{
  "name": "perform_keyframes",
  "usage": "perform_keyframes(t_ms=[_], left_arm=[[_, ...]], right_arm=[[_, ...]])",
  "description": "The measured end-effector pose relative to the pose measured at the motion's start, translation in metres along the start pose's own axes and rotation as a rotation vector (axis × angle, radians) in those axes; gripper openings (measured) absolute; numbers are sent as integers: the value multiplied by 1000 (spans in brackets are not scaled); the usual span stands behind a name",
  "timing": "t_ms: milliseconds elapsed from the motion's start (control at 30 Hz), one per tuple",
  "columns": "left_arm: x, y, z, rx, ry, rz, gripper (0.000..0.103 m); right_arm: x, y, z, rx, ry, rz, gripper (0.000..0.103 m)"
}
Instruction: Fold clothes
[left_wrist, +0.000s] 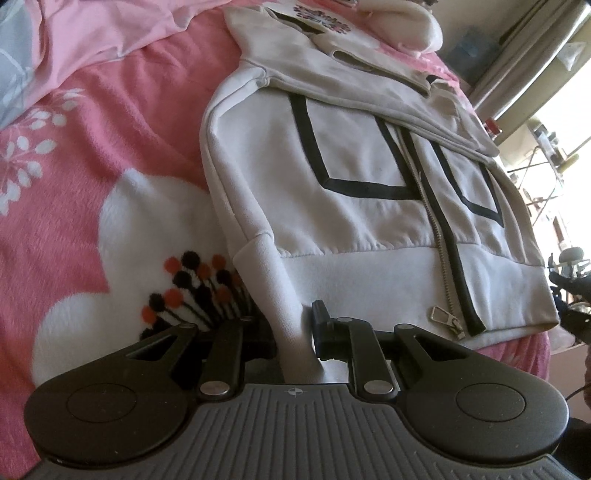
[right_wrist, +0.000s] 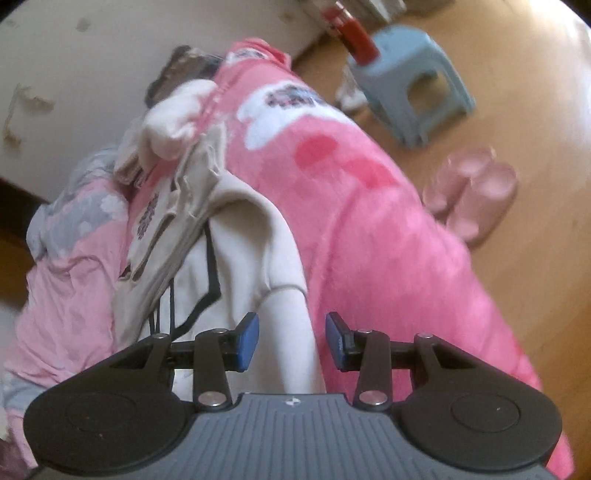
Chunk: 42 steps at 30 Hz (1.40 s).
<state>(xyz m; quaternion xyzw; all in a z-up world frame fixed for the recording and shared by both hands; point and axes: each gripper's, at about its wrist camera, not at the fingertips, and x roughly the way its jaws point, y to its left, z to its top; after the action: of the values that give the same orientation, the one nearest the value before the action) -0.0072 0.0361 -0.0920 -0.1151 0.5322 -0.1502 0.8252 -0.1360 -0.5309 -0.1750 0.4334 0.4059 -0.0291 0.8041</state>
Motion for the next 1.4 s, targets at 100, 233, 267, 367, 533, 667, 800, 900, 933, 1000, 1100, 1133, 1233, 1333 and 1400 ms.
perform_keyframes(t_ms=[100,233,267,367,533,667,800,900,933,1000,1100,1133,1233,1333,1400], left_arm=[[1,0,0,-3,1,0,17],[1,1,-1,-3,2,-1,17],[1,1,-1,-4,2,-2,17],[1,4,-2,-21,4,-11,17],[0,8,-3,-56,8,-28,17],[-1,8,-4,-60,9,-32,17],[0,10,-4,-71,17,-44,17],[0,11,-4,-80,26,-53,17],[0,11,-4,-80,28,-54,17],[1,11,-5,-82,32,-57,17],[1,12,-7,-89,38,-65,17],[1,12,-8,-92,41,-67,17],[2,12,-8,-94,48,-74,19],[2,14,-9,-108,46,-81,21],[2,15,-10,-119,44,-85,21]], right_arm=[[-1,-11,-8,57,23,30,42],[-6,-23,-18,132,57,95,42],[-8,-25,-21,146,63,115,42],[-12,-24,-28,153,57,163,38],[-14,-20,-37,161,49,208,35],[-2,-16,-46,160,82,191,34],[10,-11,-52,176,85,188,34],[13,-9,-53,180,80,202,34],[12,-8,-54,178,80,209,34],[11,-6,-56,172,85,231,30],[14,-4,-58,158,94,220,30],[15,-5,-59,163,97,214,30],[20,-5,-61,181,101,232,30],[21,-1,-61,172,91,247,30],[22,0,-61,168,85,241,30]])
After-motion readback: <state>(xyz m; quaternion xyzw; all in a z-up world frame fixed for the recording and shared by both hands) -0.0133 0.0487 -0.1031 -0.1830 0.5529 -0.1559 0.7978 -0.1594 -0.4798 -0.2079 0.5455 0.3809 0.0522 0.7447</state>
